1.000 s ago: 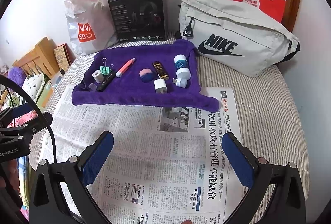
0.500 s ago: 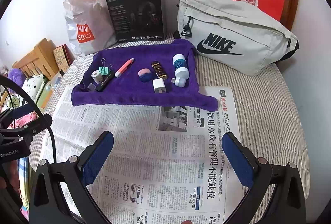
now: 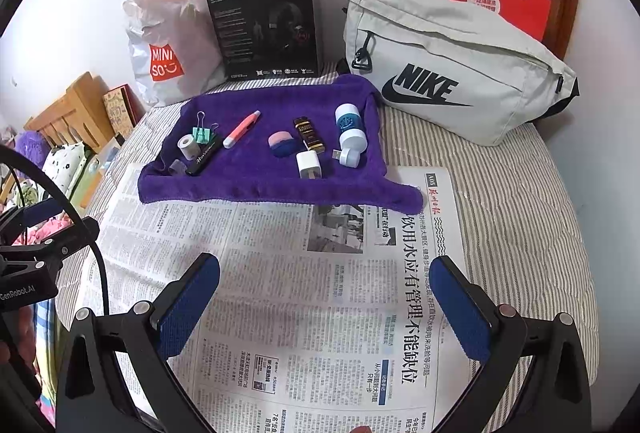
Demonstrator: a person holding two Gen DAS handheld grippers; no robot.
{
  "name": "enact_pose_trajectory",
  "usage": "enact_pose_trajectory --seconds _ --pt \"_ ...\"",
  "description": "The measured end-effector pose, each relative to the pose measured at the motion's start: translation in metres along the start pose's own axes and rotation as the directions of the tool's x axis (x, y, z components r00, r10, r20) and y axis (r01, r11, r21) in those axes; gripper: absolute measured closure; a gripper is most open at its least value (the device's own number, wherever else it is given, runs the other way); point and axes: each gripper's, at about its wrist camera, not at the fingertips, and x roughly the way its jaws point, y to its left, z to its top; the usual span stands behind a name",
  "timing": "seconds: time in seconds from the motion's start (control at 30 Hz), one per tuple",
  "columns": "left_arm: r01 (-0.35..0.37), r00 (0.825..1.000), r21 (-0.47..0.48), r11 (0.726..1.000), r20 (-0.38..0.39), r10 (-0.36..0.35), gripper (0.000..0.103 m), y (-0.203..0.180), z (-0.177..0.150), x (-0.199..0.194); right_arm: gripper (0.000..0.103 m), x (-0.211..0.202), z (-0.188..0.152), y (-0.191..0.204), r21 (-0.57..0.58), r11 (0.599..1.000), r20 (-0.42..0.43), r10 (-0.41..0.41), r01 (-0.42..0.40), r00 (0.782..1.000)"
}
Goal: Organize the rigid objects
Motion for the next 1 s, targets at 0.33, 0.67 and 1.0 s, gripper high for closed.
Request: enact_pose_trajectory --seconds 0.33,0.67,1.0 --pt "0.001 1.0 0.01 1.0 0.001 -0.001 0.008 0.0006 -0.0011 -0.0015 0.0 -0.0033 -0.0006 0.0014 -0.005 1.0 0.004 -0.007 0.007 1.0" --pt "0.004 1.0 0.016 1.0 0.005 -0.004 0.008 0.0014 -0.003 -0.0051 0.0 -0.0077 -0.0023 0.0009 -0.006 1.0 0.004 -0.014 0.014 1.0" --pt "-0.004 1.0 0.011 1.0 0.004 0.004 0.008 0.0027 -0.0034 -0.0074 0.0 -0.0087 -0.0028 0.0022 -0.01 1.0 0.004 -0.011 0.011 1.0"
